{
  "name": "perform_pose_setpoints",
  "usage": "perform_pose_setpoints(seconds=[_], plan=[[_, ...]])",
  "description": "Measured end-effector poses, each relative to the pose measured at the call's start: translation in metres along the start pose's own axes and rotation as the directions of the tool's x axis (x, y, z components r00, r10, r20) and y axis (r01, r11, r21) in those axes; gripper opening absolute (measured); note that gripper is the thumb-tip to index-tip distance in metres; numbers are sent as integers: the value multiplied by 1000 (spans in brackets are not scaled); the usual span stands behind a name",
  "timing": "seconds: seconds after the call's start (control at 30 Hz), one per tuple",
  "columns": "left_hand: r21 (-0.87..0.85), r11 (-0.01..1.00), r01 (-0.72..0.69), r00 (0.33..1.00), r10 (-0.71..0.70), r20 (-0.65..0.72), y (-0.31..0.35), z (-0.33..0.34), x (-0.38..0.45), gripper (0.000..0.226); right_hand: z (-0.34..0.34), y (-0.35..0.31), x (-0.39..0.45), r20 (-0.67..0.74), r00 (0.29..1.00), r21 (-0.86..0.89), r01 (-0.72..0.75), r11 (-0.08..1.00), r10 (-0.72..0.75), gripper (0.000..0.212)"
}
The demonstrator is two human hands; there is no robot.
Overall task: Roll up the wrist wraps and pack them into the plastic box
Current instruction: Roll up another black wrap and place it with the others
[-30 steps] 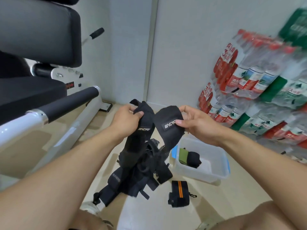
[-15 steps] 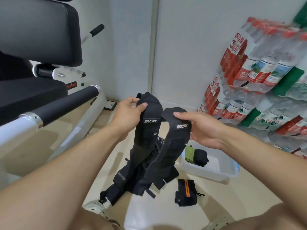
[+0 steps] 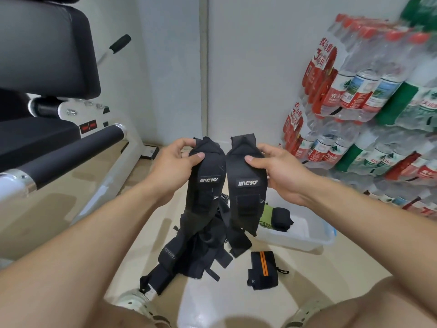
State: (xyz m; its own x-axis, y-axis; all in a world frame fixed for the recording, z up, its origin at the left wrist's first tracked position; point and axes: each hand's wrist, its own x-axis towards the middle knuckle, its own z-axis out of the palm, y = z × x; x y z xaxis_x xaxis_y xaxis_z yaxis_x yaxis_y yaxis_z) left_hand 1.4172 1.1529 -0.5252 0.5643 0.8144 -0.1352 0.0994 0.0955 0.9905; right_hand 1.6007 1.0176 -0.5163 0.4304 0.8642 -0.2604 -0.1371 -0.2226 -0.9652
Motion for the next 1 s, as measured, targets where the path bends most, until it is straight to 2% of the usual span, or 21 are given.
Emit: perform_pose_setpoints(seconds=[0.17,0.33,0.5,0.63,0.73,0.83,1.0], plan=[[-35,999,-41,996,43,82,3,5,-4,40,0,3,-3,9,999,-53,47,997,-47,24],[2,997,-73,990,72,122,6,8,-6,50,0,5,-5,33,994,-81,108,991,-105,23],[57,994,-90,985,80,154,7,9,-8,53,3,7,-2,39,988,-120,156,981,-152,47],[78,993,-94,984,81,157,6,8,-7,55,4,6,-3,86,983,-81,169,982,-162,52],[77,993,-94,983,81,165,7,7,-8,55,6,4,-6,93,980,-63,180,982,-174,39],[61,996,-68,983,56,175,8,7,-10,51,11,2,-8,28,980,-29,200,979,-199,18],[39,999,-14,982,6,186,8,10,-10,41,14,4,-7,-71,969,-107,227,968,-235,15]])
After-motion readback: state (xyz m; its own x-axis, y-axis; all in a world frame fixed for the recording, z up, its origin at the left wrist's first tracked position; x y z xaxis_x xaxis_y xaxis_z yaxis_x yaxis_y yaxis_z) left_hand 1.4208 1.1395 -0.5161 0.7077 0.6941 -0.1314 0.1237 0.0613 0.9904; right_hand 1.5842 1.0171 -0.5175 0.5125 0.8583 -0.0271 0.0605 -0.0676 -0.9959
